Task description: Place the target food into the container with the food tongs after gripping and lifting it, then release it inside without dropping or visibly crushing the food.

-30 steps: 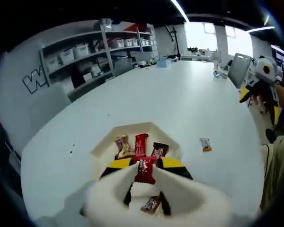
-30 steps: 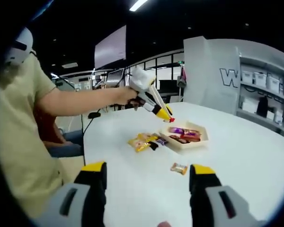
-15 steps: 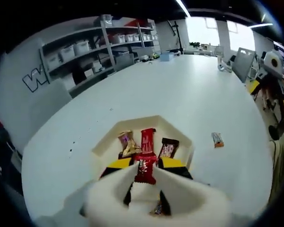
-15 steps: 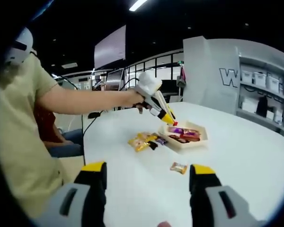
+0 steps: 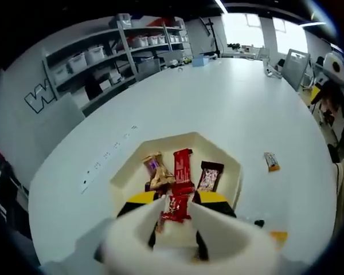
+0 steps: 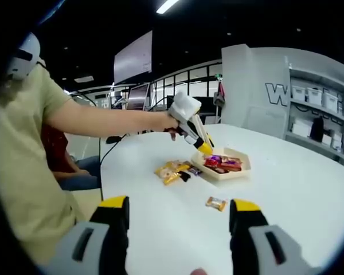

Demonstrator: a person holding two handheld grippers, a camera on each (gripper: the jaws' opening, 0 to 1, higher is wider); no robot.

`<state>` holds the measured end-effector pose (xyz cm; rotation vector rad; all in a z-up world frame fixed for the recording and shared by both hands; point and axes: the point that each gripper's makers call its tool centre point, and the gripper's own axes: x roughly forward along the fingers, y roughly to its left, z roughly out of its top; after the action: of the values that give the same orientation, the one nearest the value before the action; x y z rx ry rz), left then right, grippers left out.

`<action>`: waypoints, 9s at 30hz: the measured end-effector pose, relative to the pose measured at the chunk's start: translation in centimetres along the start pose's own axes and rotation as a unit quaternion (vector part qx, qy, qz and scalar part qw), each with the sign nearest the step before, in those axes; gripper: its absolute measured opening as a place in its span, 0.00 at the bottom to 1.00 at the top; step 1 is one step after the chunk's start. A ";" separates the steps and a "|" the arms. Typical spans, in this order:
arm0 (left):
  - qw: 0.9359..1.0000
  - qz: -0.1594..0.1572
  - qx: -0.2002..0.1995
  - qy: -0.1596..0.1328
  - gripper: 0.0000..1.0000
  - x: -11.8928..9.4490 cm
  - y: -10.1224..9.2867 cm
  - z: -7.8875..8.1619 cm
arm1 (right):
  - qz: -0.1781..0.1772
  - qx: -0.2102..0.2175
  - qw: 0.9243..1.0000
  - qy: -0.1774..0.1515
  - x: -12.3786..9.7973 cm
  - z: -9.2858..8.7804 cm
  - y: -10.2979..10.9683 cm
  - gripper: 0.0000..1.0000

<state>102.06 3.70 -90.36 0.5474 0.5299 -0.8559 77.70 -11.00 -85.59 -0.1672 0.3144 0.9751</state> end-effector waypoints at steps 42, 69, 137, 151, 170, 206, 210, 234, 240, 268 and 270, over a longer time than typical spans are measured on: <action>0.998 -0.044 -0.007 -0.052 0.23 -2.9 -6.8 4.2 | 0.000 0.002 1.000 -0.001 0.2 -0.3 0.1 0.69; 0.992 -0.087 0.001 -0.085 0.23 -2.0 -14.4 5.1 | -0.001 0.003 1.000 -0.003 -0.1 -0.3 0.2 0.69; 0.991 -0.114 -0.043 -0.048 0.19 3.7 -18.0 3.2 | -0.007 0.010 1.000 -0.007 -0.7 -0.7 -0.3 0.69; 0.991 -0.113 -0.039 -0.058 0.19 1.8 -16.1 4.2 | -0.006 0.009 1.000 -0.007 -0.6 -0.7 -0.3 0.69; 0.991 -0.076 -0.071 -0.080 0.19 -1.7 -9.1 5.8 | -0.003 0.009 1.000 -0.006 -0.3 -0.6 -0.1 0.69; 0.991 0.024 -0.111 -0.066 0.19 -0.8 2.5 4.8 | -0.007 0.011 1.000 0.000 -0.6 -0.9 -0.3 0.69; 0.991 0.035 -0.113 -0.066 0.19 -0.6 3.4 4.8 | -0.009 0.011 1.000 0.000 -0.7 -0.8 -0.3 0.69; 0.988 0.073 -0.129 -0.039 0.23 0.9 6.5 2.6 | -0.015 0.010 1.000 0.000 -1.2 -0.7 -1.0 0.69; 0.987 0.076 -0.137 -0.042 0.23 0.0 6.8 2.7 | -0.012 0.008 1.000 0.000 -1.0 -0.5 -0.8 0.69; 0.989 0.038 -0.138 -0.042 0.23 -4.9 3.4 2.0 | 0.001 -0.003 1.000 -0.001 0.0 0.3 0.2 0.69; 0.990 0.033 -0.129 -0.040 0.23 -5.3 2.8 1.9 | 0.001 -0.004 1.000 -0.002 0.0 0.4 0.2 0.69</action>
<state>101.87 6.92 -84.96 0.2915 0.5355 -0.7301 77.59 -10.75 -85.22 -0.1714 0.3067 0.9786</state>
